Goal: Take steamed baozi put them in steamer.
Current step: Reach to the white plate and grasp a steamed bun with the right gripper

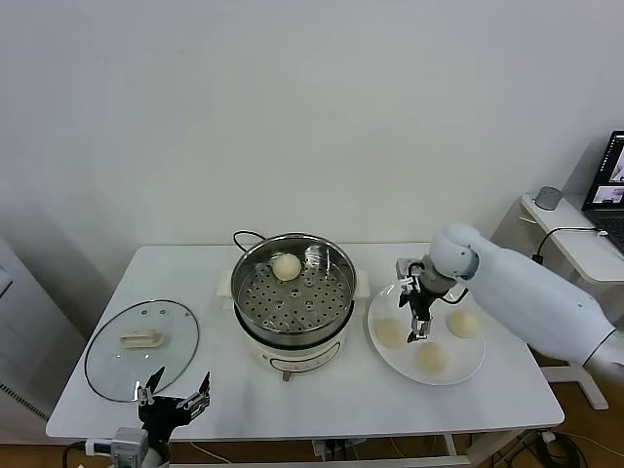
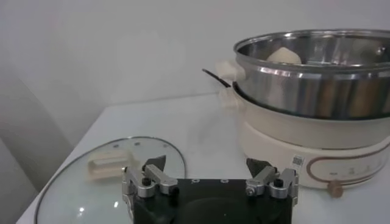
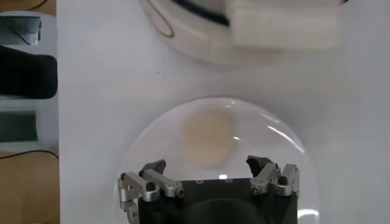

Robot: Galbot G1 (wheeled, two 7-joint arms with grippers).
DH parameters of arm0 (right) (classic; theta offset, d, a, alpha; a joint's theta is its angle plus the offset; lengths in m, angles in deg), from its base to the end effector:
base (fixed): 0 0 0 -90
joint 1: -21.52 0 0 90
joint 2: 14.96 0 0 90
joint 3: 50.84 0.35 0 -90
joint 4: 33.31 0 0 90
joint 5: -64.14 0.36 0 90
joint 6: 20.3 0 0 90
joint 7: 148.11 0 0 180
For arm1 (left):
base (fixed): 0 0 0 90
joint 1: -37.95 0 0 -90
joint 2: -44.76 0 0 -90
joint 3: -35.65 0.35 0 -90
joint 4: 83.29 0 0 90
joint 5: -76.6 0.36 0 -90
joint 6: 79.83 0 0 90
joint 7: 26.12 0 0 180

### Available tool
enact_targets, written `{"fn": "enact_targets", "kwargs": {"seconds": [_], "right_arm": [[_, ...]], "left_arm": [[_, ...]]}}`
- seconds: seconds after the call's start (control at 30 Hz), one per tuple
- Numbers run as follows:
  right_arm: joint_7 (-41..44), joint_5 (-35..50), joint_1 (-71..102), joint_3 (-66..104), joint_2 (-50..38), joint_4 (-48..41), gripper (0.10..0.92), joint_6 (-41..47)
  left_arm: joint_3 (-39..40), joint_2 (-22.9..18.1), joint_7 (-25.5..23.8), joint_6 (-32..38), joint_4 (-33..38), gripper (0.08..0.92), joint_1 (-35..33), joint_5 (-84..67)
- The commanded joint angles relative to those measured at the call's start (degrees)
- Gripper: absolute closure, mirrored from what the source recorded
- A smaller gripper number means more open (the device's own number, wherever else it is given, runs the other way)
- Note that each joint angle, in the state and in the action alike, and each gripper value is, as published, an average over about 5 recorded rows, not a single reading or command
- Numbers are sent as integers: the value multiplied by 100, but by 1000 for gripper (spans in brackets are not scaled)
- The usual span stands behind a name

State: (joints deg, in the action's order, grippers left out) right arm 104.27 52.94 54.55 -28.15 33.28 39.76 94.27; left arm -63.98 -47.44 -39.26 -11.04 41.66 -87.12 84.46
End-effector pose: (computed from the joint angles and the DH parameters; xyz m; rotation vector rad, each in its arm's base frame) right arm 0.5343 -0.0659 -0.1889 1.2751 -1.3692 1.2381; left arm 0.1545 0.0438 -0.2863 -0.0433 -2.7353 -0.1735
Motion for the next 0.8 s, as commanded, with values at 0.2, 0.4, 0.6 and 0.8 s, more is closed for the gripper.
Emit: {"fn": "enact_targets", "kwargs": {"seconds": [0.2, 0.4, 0.6, 0.8], "right_arm": [[-160, -527, 398, 299, 472, -554, 203, -323], [-184, -602, 382, 315, 644, -764, 203, -406], [-156, -640, 415, 305, 700, -813, 203, -444], [-168, -737, 442, 331, 734, -834, 203, -477]], "left_arm": [[-2, -268, -5, 3, -57, 177, 3, 12], [-12, -278, -5, 2, -73, 177, 4, 13], [-16, -278, -6, 5, -96, 177, 7, 14], [-7, -280, -1, 20, -141, 177, 28, 64]]}}
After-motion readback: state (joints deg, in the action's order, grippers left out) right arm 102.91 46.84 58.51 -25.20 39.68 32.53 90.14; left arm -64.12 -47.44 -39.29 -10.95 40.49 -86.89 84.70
